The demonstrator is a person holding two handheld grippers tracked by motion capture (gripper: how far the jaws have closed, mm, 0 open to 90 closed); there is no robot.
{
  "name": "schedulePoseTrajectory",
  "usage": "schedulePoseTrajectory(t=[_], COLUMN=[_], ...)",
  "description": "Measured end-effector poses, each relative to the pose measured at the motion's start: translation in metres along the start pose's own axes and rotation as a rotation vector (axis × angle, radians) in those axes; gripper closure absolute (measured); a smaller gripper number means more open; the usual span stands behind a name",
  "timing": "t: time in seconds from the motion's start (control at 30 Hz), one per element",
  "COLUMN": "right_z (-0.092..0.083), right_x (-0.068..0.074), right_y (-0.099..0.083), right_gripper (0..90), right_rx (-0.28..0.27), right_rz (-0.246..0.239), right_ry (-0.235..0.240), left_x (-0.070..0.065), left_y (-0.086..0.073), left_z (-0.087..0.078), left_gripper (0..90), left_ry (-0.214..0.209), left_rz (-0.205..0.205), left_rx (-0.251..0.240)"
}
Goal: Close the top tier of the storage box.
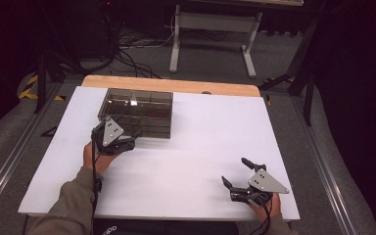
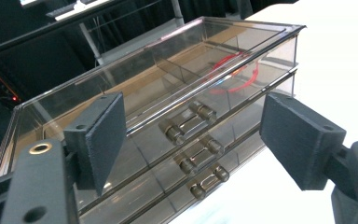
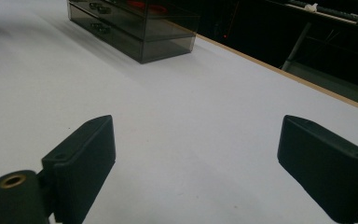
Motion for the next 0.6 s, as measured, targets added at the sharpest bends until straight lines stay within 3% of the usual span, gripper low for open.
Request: schedulePoseTrajectory(t=[0.2,0.37,0.5,0.6], right_z=[-0.0001,-0.0002,-0.0007,-0.0007], right_x=[0.0006,0.0005,0.0003,0.0006], right_y=[-0.0002,0.0002,0.0000,0.0002], right_gripper=[12.1,12.1,12.1,12.1], right_rx=[0.001,0.000,0.001,0.001], right_rz=[0.005,-0.001,0.004,0.000], right_ry=[0.002,0.000,-0.001,0.002], left_x=[0.0003,-0.0007,-0.0013,-0.0022], left_y=[0.0008,0.0001,-0.0012,-0.0025], left_z=[-0.0006,-0.0013,-0.0010,0.0010], left_gripper=[10.9,6.2,2.1,1.0], left_ry=[-0.005,-0.058,-0.078,-0.061], left_rz=[-0.028,-0.057,-0.062,-0.044], left_rx=[-0.019,-0.022,-0.005,0.008])
Point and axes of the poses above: each handheld gripper's, and its own axes: z roughly forward along the jaws, y roughly out of its top, x roughly to its left, the point moved 5 cm from there along z, roughly forward along the jaws, and after that the axes turned 13 degrees about -z, right-handed, at the moved point
